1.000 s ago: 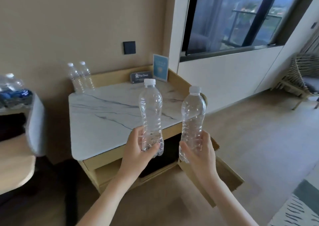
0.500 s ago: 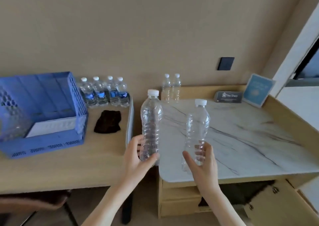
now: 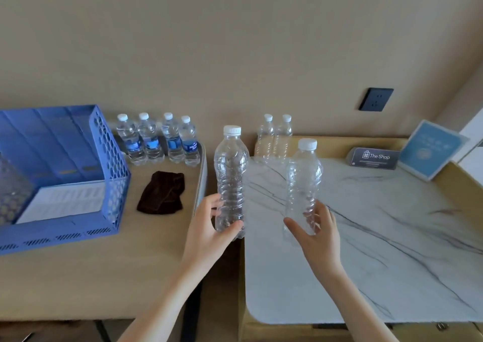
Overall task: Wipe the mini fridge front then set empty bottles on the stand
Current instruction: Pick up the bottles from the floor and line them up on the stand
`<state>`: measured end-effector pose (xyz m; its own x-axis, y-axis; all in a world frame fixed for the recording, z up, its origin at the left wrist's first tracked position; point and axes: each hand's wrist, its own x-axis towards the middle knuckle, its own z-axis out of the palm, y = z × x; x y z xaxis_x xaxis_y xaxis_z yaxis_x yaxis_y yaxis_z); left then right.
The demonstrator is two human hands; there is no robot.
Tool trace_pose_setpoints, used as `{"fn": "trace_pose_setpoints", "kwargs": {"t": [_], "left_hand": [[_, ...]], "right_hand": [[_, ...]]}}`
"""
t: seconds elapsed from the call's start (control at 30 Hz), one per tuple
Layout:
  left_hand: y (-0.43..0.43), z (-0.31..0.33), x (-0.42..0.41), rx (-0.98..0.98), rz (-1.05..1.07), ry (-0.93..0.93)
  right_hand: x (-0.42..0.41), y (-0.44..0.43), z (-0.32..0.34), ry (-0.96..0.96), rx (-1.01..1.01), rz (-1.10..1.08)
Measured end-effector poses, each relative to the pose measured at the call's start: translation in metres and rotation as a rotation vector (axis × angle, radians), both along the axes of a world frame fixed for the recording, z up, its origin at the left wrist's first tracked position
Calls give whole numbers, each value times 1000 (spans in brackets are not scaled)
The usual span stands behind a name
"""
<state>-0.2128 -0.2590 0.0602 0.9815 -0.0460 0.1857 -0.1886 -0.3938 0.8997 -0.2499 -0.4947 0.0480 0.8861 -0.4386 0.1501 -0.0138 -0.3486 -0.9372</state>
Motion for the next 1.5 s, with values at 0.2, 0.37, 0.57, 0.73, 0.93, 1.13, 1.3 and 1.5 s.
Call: {"fn": "trace_pose_setpoints", "kwargs": {"t": [0.2, 0.37, 0.57, 0.73, 0.93, 1.13, 1.3, 1.5], "left_hand": [[-61, -8, 64, -27, 24, 26], [-125, -17, 127, -8, 27, 52], [-204, -41, 204, -22, 1, 119], [-261, -76, 259, -2, 5, 160], [-305, -117, 294, 30, 4, 189], [-320, -139, 311, 70, 35, 135], [-330, -148, 316, 80, 42, 85], [-340, -155, 321, 60, 82, 99]], "right_hand": [[81, -56, -9, 20, 19, 56], [144, -110, -11, 24, -7, 111], [220, -177, -25, 65, -28, 107], [274, -221, -51, 134, -30, 111], [315, -249, -83, 199, -39, 100], [332, -259, -108, 208, 4, 109], [342, -257, -123, 215, 32, 106], [352, -258, -129, 222, 25, 108]]}}
